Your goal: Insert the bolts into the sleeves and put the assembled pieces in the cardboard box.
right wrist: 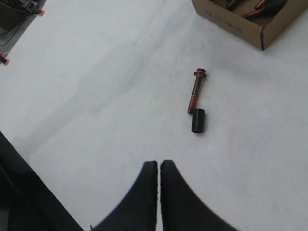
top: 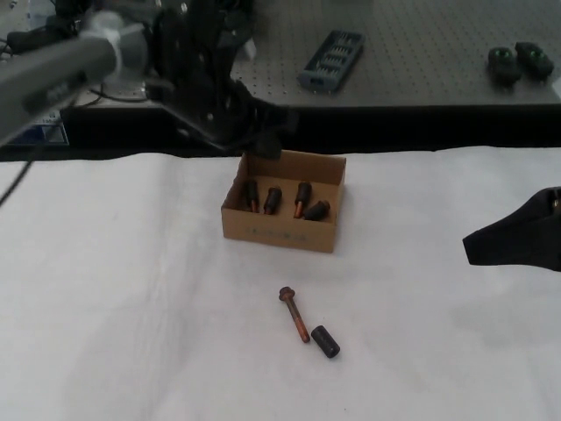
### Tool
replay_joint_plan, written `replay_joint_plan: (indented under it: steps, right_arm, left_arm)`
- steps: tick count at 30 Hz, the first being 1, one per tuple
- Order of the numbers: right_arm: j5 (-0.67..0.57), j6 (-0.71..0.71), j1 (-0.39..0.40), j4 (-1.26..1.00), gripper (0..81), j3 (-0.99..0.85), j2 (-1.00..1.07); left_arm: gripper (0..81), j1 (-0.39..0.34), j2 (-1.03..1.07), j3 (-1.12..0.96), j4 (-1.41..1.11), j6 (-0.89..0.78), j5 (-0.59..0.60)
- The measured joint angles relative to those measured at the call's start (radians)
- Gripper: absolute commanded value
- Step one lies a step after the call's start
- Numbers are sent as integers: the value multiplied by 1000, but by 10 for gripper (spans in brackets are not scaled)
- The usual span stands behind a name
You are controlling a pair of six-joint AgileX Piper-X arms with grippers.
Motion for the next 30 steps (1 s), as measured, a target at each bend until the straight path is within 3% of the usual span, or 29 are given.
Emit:
replay_joint_plan:
  steps: [3,6,10,14,16,18,20,22,26,30]
  right_arm:
    - [78,0,0,-12,27,0,0]
    - [93,0,0,-13,27,0,0]
    - [102,15,0,-13,27,0,0]
    - [101,32,0,-10,18,0,0]
    - [101,68,0,-10,129,0,0]
    - [101,113,0,-14,303,0,0]
    - [101,170,0,-23,426,0,0]
    - [104,209,2,-29,416,0,2]
    - [101,320,52,-63,320,0,26]
    - [94,343,111,-113,313,0,63]
  left_arm:
    - [7,0,-72,0,113,8,-6]
    - [7,1,-148,-1,245,74,-115]
    - [7,9,-256,6,367,114,-162]
    - [7,20,-455,155,399,134,-211]
    - [7,21,-576,286,402,144,-222]
    - [7,21,-659,394,402,149,-226]
    - [7,21,-740,496,391,157,-227]
    - [7,25,-831,614,368,157,-232]
    - [7,37,-1027,834,308,117,-202]
    - [7,40,-1186,962,303,86,-148]
